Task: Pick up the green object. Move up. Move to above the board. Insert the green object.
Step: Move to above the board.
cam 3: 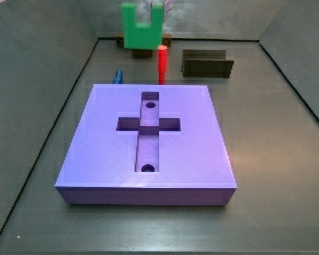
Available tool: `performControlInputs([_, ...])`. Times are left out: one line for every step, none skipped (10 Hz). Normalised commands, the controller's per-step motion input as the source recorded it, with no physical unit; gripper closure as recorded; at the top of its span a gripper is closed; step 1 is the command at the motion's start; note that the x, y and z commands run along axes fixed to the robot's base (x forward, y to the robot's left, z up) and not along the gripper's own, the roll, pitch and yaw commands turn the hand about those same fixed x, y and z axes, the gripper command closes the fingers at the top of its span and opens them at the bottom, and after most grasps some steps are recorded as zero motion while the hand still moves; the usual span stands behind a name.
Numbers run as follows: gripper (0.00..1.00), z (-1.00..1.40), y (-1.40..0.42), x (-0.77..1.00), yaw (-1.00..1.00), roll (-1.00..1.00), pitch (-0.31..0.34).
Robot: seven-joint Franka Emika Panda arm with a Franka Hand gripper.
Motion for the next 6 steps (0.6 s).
performControlInputs([1.00, 1.40, -0.01, -0.03, 0.01, -0.01, 0.029])
performControlInputs([1.00, 1.40, 0.00, -0.05, 0.00, 0.01, 0.015])
performControlInputs([1.00, 1.40, 0.00, 0.02, 0.00, 0.02, 0.024])
performControlInputs([1.00, 1.40, 0.01, 0.03, 0.00, 0.01, 0.071])
performControlInputs([1.00, 0.71, 0.00, 0.01, 0.00, 0.02, 0.089])
performControlInputs([1.00, 0.20, -1.40, -0.01, 0.06, 0.04, 0.187])
